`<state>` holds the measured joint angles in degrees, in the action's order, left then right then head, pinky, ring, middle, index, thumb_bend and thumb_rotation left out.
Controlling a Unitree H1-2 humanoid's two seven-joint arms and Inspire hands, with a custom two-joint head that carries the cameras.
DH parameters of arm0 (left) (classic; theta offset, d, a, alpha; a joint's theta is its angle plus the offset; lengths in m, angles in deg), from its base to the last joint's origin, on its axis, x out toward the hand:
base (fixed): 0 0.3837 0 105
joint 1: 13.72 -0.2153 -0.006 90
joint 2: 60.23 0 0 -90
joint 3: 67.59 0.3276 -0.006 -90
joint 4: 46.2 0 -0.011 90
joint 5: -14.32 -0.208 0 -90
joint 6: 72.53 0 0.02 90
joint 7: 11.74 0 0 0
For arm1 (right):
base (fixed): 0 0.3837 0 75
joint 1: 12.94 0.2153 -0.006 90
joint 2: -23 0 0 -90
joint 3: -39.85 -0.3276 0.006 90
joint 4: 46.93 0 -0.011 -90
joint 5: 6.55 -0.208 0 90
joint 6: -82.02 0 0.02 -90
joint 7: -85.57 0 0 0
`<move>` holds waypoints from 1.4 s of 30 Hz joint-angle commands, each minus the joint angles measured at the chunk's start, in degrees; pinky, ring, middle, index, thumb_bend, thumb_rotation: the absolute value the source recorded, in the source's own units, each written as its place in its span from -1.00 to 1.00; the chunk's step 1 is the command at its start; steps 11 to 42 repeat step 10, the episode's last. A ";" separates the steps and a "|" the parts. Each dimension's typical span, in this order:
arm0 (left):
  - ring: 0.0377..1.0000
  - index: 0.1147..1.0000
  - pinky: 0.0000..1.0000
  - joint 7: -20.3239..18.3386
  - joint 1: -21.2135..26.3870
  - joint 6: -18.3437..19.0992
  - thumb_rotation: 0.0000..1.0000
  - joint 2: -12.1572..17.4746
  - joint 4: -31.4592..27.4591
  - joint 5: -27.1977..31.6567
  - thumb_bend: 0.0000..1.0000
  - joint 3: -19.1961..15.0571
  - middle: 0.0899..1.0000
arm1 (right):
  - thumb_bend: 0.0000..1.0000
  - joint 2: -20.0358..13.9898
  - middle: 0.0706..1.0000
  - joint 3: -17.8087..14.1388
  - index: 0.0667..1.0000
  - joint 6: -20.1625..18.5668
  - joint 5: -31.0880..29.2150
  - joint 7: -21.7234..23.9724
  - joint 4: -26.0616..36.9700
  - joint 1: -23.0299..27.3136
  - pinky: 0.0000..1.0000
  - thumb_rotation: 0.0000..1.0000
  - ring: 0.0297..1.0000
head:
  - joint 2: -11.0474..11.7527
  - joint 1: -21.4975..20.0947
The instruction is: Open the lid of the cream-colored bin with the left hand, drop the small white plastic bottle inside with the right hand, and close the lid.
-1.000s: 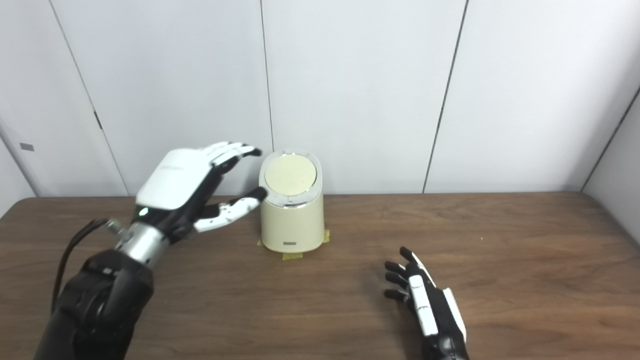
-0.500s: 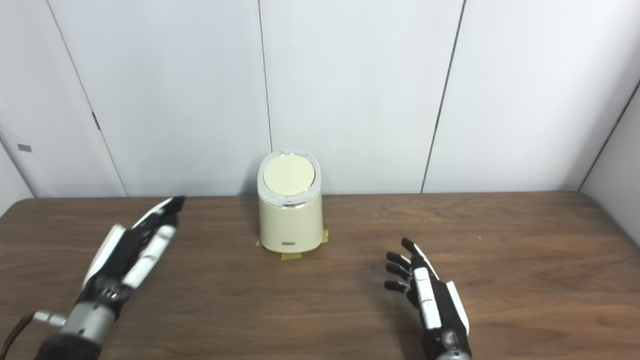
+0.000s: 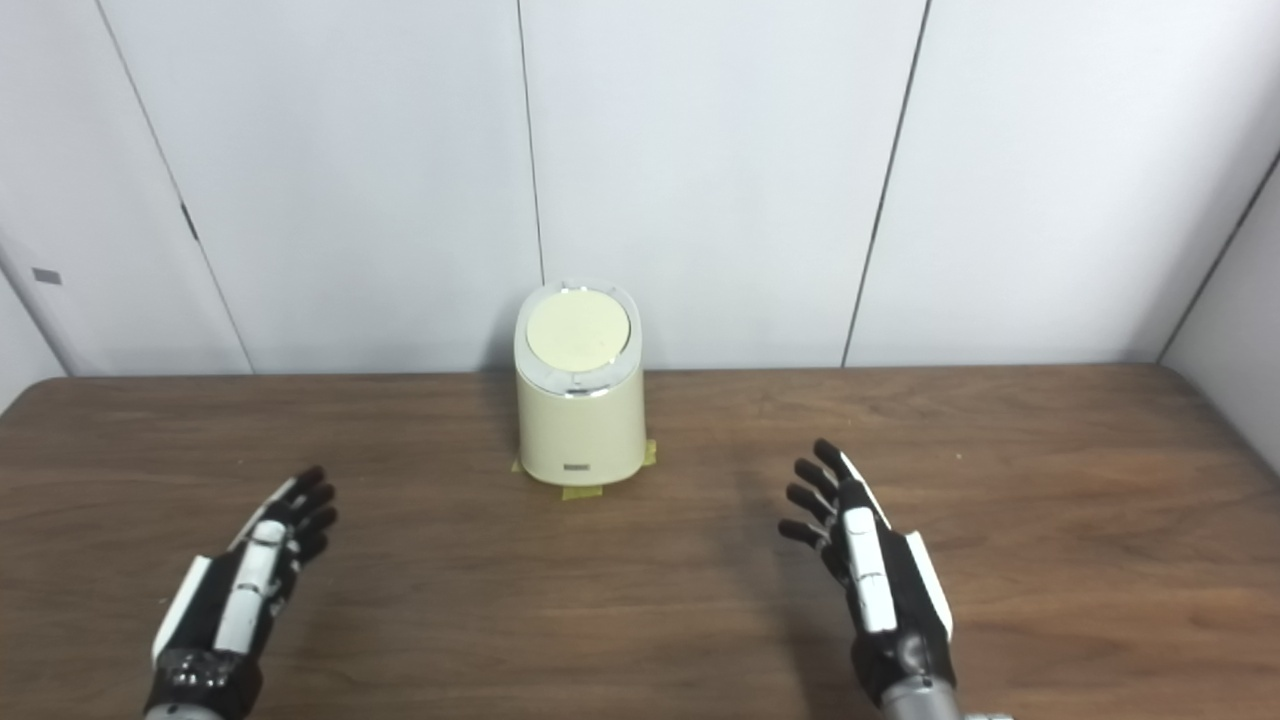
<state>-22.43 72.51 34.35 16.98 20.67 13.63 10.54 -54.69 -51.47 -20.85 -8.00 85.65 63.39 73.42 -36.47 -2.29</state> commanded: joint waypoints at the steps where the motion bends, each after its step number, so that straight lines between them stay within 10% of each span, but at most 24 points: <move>1: 0.87 0.89 0.91 1.36 -1.96 -2.82 0.81 -0.47 -1.18 2.17 -0.23 -0.16 0.88 | 0.12 -0.55 0.85 0.26 0.86 0.43 0.91 0.34 2.38 -0.62 0.62 1.00 0.81 | -0.13 0.00; 42: 0.85 0.84 0.90 3.80 -6.63 -7.13 0.80 -0.51 1.22 5.22 -0.13 -0.47 0.86 | 0.12 -0.38 1.00 1.65 0.99 4.62 1.81 0.83 1.56 -5.68 0.83 1.00 0.97 | -1.29 0.27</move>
